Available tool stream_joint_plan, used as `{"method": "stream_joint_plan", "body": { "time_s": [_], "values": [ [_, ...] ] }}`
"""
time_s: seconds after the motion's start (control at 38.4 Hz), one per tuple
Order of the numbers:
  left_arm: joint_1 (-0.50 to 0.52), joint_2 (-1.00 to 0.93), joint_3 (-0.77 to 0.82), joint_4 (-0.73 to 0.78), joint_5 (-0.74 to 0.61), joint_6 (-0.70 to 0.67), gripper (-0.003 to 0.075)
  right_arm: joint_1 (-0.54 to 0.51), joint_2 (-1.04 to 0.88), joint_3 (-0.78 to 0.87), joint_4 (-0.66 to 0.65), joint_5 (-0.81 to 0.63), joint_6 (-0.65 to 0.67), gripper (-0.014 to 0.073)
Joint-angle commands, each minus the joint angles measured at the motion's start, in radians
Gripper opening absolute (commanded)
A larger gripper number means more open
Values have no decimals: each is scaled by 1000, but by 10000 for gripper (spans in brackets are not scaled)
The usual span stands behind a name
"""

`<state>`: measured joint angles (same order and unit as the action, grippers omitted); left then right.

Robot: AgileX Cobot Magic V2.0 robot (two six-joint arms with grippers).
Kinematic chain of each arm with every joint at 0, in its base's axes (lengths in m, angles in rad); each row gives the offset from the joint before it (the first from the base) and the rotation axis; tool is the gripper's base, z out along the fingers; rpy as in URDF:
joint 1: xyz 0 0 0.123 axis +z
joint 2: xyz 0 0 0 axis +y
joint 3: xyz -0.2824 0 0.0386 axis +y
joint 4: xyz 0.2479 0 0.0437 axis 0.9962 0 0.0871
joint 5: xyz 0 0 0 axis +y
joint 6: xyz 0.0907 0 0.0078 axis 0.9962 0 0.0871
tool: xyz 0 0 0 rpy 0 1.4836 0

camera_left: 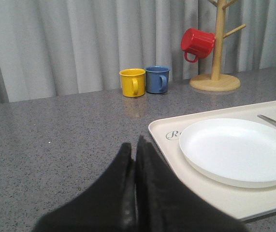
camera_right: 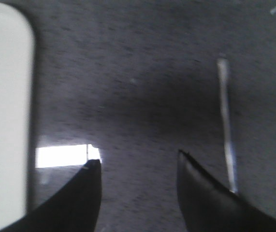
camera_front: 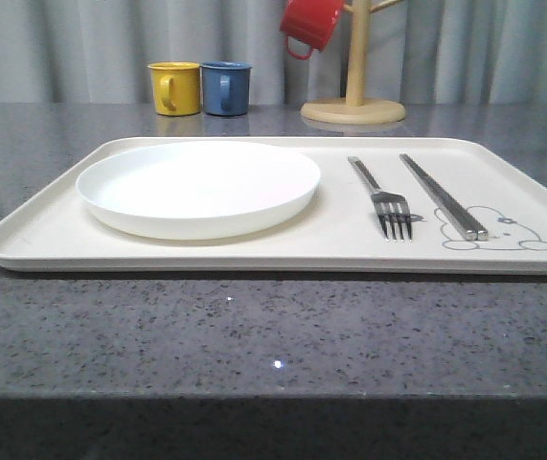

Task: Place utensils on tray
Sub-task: 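Reach the right gripper to the steel spoon and grasp its handle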

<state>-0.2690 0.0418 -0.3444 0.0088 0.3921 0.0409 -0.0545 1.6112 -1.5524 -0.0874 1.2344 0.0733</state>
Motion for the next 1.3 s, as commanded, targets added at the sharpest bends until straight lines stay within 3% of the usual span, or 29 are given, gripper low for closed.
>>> {"method": "stream_joint_plan", "body": {
  "time_s": [0.0, 0.13, 0.26, 0.86, 1.15, 1.28],
  "values": [
    [1, 12, -25, -9, -85, -9, -18, -109, -54, 10, -6, 103, -101, 390],
    [1, 12, -25, -9, -85, -9, -18, -205, -54, 41, 63, 89, -215, 390],
    [1, 12, -25, -9, -85, -9, -18, -250, -40, 53, 107, 49, -241, 390],
    [1, 12, -25, -9, -85, -9, -18, -270, 146, 53, 104, -1, -243, 386],
    [1, 12, -25, -9, -85, -9, -18, -270, 167, 53, 104, 1, -243, 212],
    [1, 12, -25, -9, -85, -9, -18, -270, 165, 53, 104, 15, -243, 64]
  ]
}}
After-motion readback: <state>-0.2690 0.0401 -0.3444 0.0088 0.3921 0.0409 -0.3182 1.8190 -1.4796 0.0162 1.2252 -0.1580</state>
